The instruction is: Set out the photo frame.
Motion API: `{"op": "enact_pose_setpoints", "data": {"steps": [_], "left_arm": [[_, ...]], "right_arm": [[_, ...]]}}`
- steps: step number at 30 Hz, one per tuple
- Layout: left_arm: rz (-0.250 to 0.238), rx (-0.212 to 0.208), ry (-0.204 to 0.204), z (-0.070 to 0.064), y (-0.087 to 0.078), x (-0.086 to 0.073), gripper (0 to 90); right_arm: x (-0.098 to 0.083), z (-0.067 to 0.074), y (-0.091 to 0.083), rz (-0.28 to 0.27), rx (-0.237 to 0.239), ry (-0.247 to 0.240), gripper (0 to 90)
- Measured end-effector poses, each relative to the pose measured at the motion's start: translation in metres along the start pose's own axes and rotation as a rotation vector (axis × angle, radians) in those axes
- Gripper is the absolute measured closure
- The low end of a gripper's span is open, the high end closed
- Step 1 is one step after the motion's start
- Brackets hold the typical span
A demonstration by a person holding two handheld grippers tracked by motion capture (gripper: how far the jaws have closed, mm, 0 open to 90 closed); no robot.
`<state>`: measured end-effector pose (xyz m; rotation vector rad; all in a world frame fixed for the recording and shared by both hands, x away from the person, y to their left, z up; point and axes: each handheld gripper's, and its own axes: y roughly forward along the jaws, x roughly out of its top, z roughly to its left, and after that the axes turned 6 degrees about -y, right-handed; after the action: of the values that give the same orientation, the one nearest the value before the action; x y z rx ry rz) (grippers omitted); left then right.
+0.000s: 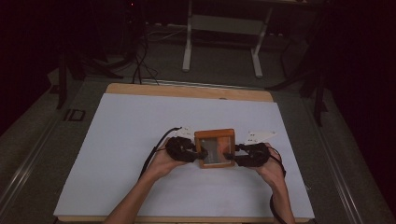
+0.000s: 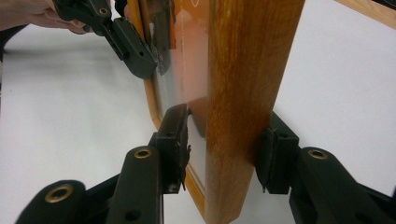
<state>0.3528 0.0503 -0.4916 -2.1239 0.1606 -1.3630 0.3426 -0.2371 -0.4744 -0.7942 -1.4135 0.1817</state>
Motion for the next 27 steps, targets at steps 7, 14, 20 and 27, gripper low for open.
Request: {"op": "enact_pose_setpoints", "data": {"steps": [7, 14, 20, 27], "left_arm": [[0.007, 0.005, -0.013, 0.002, -0.012, -0.002, 64.3], [0.014, 0.011, -0.024, 0.006, -0.021, -0.005, 64.1], [0.015, 0.018, -0.035, 0.008, -0.028, -0.008, 64.0], [0.014, 0.023, -0.043, 0.011, -0.036, -0.011, 64.0]], "right_arm": [[0.005, 0.003, 0.005, -0.013, 0.008, 0.006, 58.9], [0.012, 0.007, 0.016, -0.021, 0.023, 0.021, 58.9], [0.015, 0.008, 0.022, -0.025, 0.033, 0.031, 58.7], [0.019, 0.01, 0.029, -0.035, 0.044, 0.045, 58.4]]}}
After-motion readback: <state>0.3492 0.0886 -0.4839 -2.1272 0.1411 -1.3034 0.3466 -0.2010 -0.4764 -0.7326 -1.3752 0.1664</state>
